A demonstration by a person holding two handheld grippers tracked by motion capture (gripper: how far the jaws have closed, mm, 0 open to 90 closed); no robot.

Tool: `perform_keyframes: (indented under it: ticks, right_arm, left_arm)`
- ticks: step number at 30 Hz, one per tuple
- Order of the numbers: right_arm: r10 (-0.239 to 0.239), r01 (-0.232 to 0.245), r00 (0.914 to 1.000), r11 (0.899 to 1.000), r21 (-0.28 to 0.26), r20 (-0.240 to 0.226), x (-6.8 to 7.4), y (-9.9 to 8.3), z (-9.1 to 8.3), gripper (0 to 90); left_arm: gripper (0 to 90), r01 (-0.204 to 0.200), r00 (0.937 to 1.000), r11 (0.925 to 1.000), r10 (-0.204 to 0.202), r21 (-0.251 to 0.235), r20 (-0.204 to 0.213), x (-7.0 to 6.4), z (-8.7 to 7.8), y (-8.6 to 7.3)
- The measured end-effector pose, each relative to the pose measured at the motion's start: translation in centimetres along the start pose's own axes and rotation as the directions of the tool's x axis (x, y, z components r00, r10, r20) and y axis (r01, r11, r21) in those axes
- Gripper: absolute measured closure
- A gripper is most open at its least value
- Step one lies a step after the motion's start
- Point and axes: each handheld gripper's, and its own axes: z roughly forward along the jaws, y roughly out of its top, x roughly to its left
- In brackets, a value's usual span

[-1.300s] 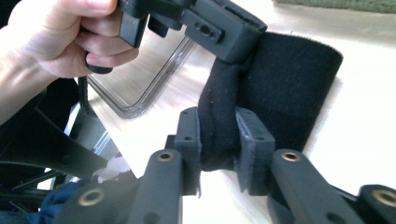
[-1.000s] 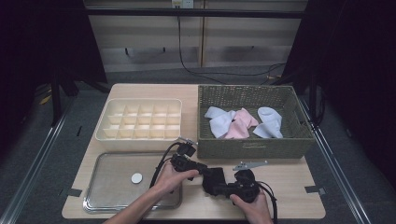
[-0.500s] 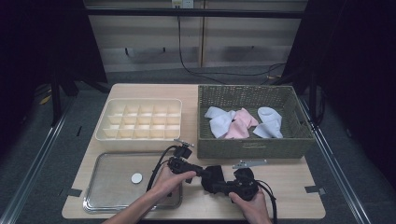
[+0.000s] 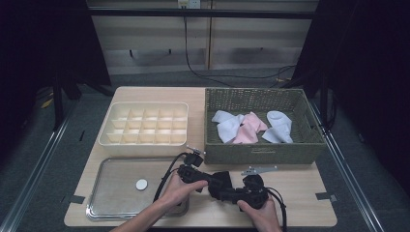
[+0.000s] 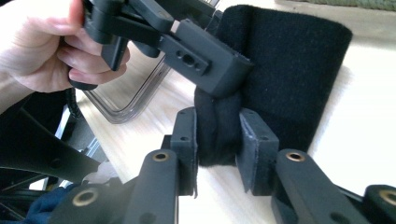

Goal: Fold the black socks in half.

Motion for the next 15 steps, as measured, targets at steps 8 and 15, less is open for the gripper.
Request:
perform_keyframes:
  ticks: [8, 15]
  right_arm:
    - [0.010, -0.010, 0.9998, 1.000, 0.021, 0.017, -0.21, -0.66, -0.86, 71.1]
    - [0.006, -0.007, 0.9996, 1.000, 0.029, 0.026, -0.35, -0.53, -0.36, 74.0]
  left_arm:
    - [39.9, -0.005, 1.0000, 1.0000, 0.005, -0.003, 0.000, -0.01, 0.23, -0.01]
    - [40.1, -0.011, 0.9999, 0.9999, 0.011, 0.011, 0.001, -0.15, 0.26, -0.09]
